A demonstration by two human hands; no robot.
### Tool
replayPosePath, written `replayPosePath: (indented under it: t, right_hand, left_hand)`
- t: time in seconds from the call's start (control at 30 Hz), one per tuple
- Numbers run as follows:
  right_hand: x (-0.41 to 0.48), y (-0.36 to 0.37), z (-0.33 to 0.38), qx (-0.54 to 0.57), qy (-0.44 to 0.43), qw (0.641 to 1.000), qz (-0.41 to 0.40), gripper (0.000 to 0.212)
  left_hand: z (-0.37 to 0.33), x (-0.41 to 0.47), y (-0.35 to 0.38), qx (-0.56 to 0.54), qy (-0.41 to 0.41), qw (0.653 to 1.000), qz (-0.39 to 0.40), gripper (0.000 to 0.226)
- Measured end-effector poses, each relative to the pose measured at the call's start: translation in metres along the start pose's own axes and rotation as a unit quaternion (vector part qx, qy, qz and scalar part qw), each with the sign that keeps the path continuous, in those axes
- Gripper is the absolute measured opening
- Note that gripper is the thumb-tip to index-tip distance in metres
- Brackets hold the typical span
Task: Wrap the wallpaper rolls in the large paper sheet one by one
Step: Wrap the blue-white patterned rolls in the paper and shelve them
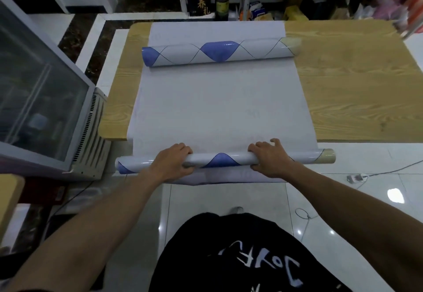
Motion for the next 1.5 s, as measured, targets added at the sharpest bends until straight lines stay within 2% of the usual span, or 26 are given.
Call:
replayPosePath:
  t: [0.1,0.27,0.4,0.47,0.57,0.63,0.7,0.77,0.83,0.93,1.03,1.2,1.37,1.5]
  right_hand:
    - [0.001,0.003,-0.004,-0.003,-0.003,1.000,0.001,0.043]
    - [-0.001,0.005,-0.006,0.031,0.001,0.999,0.010,0.045]
    - [0.003,0.004,-0.007,-0.004,-0.004,1.000,0.013,0.056]
    - [0.005,0.000,-0.006,-0.012,-0.003,1.000,0.009,0.050]
    - [0.006,-0.004,-0.006,0.006,0.001,1.000,0.008,0.045]
    - [0.006,-0.005,-0.007,0.050,0.002,0.999,0.018,0.052]
    - [0.004,-0.005,-0.007,0.087,0.008,0.996,0.025,0.057]
    - [0.005,-0.005,-0.007,0.099,0.009,0.995,0.018,0.054]
    - [0.006,-0.005,-0.007,0.087,0.001,0.996,0.005,0.054]
    - [0.009,-0.008,-0.007,0.045,-0.009,0.999,-0.008,0.066]
    - [0.014,-0.013,-0.007,0.022,-0.003,1.000,-0.006,0.059]
    - [0.015,-0.015,-0.010,0.072,0.003,0.997,-0.004,0.050]
    - [0.017,-0.012,-0.011,0.064,-0.004,0.998,-0.027,0.042]
    - [0.025,-0.013,-0.012,0.020,-0.006,0.999,-0.039,0.050]
  left_hand:
    - [-0.007,-0.001,-0.003,0.006,-0.014,1.000,-0.011,0.050]
    - [-0.015,0.001,-0.002,0.039,-0.025,0.999,0.009,0.038]
    - [-0.012,0.005,-0.001,0.040,-0.004,0.999,0.025,0.033]
    - [-0.009,0.008,-0.001,0.035,0.008,0.999,0.026,0.033]
    - [-0.004,0.009,-0.006,0.005,0.016,0.999,0.027,0.046]
    - [-0.002,0.009,-0.010,-0.012,0.013,0.999,0.029,0.057]
    - [-0.002,0.010,-0.013,-0.011,0.000,0.999,0.035,0.051]
    - [-0.001,0.011,-0.015,-0.001,-0.014,0.999,0.048,0.042]
    - [0.000,0.012,-0.015,0.008,-0.020,0.998,0.064,0.039]
    - [0.000,0.013,-0.013,0.015,-0.015,0.997,0.078,0.038]
    - [0.002,0.015,-0.009,0.031,0.004,0.997,0.066,0.039]
    - [0.006,0.018,-0.012,-0.013,0.010,0.998,0.056,0.065]
    - [0.004,0.025,-0.015,0.050,-0.001,0.999,0.021,0.034]
    - [0.009,0.029,-0.010,0.051,0.041,0.998,0.000,0.028]
Point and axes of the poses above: each hand's wrist, its own x-axis towards the middle knuckle, its own y-axis out of the palm, z = x × y, the point moved 2 cm from there along x, towards the middle knuckle, and after that the axes turned 7 degrees about z, right-handed, at the moved point
